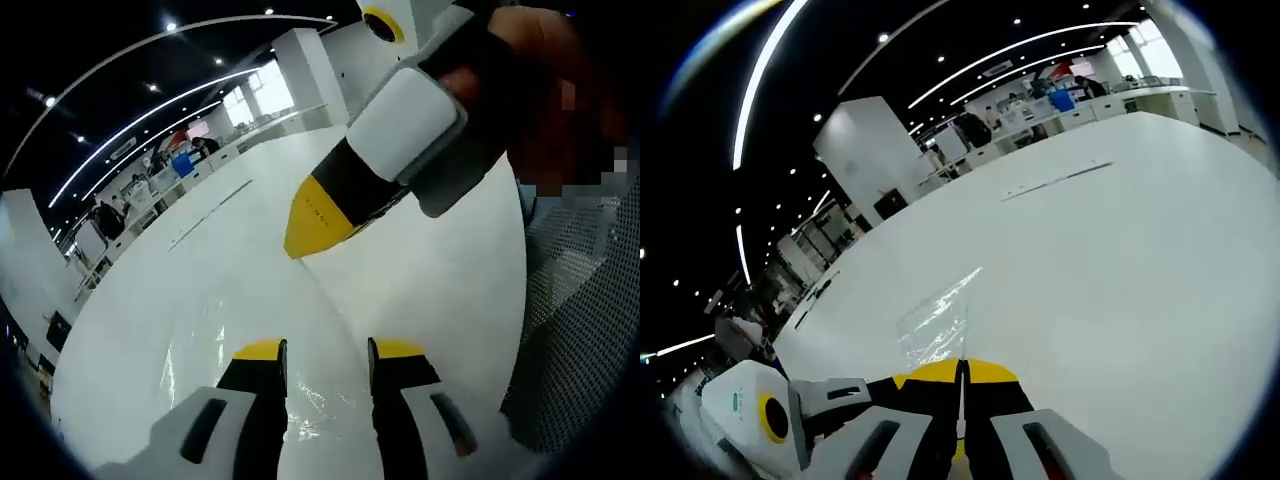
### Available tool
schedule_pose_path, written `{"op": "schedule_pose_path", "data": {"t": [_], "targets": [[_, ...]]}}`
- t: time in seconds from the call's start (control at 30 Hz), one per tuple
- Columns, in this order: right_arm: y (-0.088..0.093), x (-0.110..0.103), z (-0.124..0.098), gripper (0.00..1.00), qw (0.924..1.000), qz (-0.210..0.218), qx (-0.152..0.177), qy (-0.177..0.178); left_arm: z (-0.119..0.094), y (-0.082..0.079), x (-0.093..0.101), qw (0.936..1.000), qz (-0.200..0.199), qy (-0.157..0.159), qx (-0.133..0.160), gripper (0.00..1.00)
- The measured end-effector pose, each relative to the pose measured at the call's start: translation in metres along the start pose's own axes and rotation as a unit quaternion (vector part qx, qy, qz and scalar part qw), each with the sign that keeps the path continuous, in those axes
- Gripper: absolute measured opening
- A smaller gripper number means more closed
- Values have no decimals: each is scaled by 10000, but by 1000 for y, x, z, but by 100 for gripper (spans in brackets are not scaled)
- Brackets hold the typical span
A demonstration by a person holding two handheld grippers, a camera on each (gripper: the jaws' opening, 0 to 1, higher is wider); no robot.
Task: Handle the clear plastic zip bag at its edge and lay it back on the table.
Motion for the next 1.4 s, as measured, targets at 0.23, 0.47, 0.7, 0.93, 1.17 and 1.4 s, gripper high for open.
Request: {"op": "schedule_pose_path", "data": {"t": [0.23, 0.47, 0.7, 0.93, 1.17, 1.4], "targets": [[1, -3, -3, 0, 10000, 49, 42, 9, -4, 3, -3, 9997, 214, 21, -65, 3], [5, 3, -6, 0, 9991, -364, -146, 183, -6, 4, -9, 9986, 508, 58, -105, 0], [10, 1, -12, 0, 9957, -825, -262, 332, -5, 5, -7, 9961, 844, 90, -242, 0], [1, -5, -22, 0, 9848, -1688, -211, 338, -3, 6, -8, 9953, 898, 174, -322, 0], [-6, -10, -23, 6, 9636, -2634, -348, 316, -3, 1, -10, 9949, 940, 160, -326, 0], [-6, -9, -16, 11, 9502, -3069, -462, 293, -3, 0, -10, 9913, 1227, 210, -436, 0]]}}
Point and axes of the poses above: the point that each gripper's makers call its tool centre point, and the gripper's own axes: z roughly forward along the fingers, x roughly to its right, y roughly out of its underside, the point moved 4 cm from there along -z, roughly backward along the fingers, and after that the axes turned 10 degrees about -x, right-handed, at the moved point
